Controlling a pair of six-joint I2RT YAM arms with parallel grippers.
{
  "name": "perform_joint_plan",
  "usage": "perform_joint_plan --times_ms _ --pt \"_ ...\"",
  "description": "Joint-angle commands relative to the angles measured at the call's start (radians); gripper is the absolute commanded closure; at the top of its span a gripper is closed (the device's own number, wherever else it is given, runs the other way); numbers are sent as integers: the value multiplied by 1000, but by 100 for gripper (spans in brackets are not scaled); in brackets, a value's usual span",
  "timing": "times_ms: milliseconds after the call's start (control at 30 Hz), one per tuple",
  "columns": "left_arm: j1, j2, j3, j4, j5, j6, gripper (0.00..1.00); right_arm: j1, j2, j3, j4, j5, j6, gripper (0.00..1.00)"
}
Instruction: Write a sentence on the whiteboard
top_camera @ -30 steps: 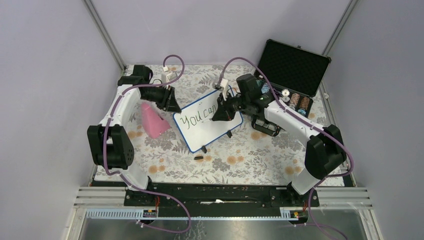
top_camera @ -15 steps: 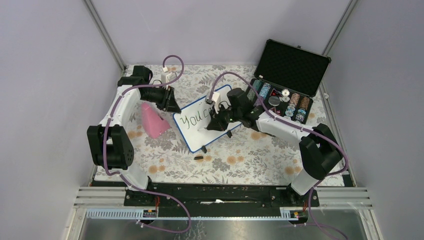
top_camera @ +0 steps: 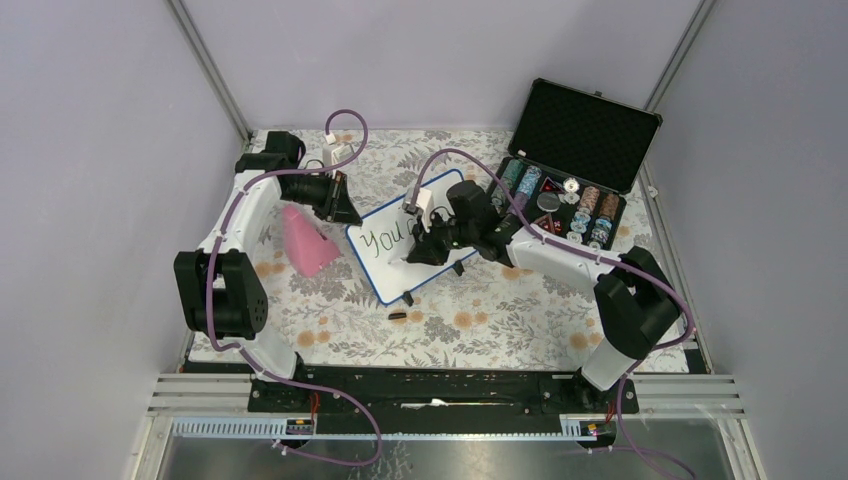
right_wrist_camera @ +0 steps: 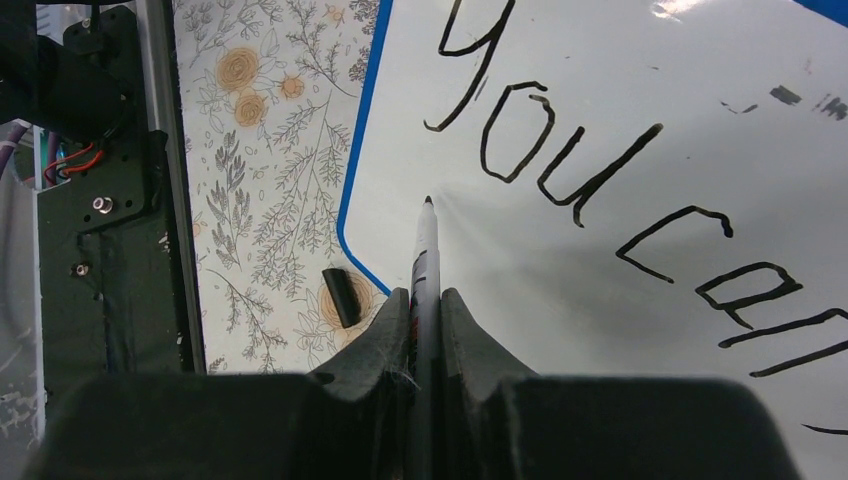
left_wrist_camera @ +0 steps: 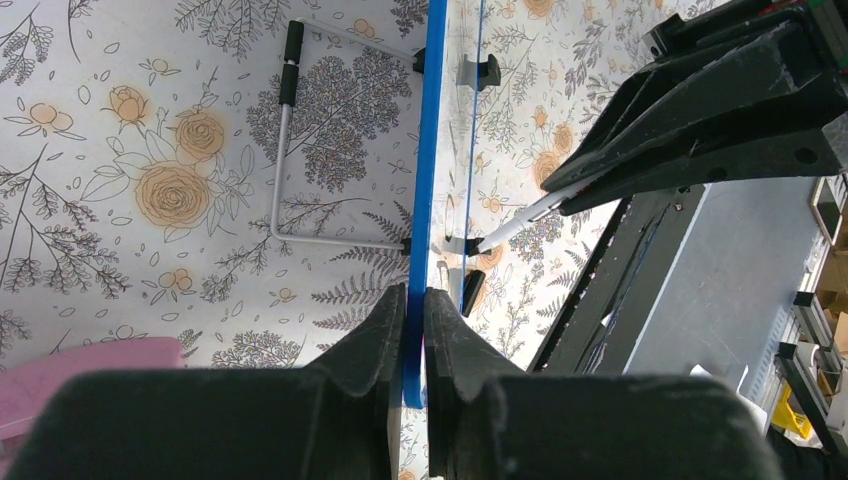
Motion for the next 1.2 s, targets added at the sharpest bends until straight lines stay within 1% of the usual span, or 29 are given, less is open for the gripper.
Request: perform_joint_plan --times_ms 0,167,567,967,1000,1167 --pt "6 -30 -8 29 4 11 95 20 -1 7 24 10 -29 100" --pt "6 -32 -8 29 2 12 100 22 11 11 19 22 -39 100" --pt "6 -31 -8 30 -1 15 100 22 37 32 -15 62 -61 100" --pt "6 -30 -7 30 -4 18 100 22 17 9 -30 46 -78 100" --pt "6 -31 -6 29 -5 19 100 21 14 8 -59 46 -81 100" --pt "6 -31 -6 29 -4 18 100 22 8 9 -66 60 -90 100"
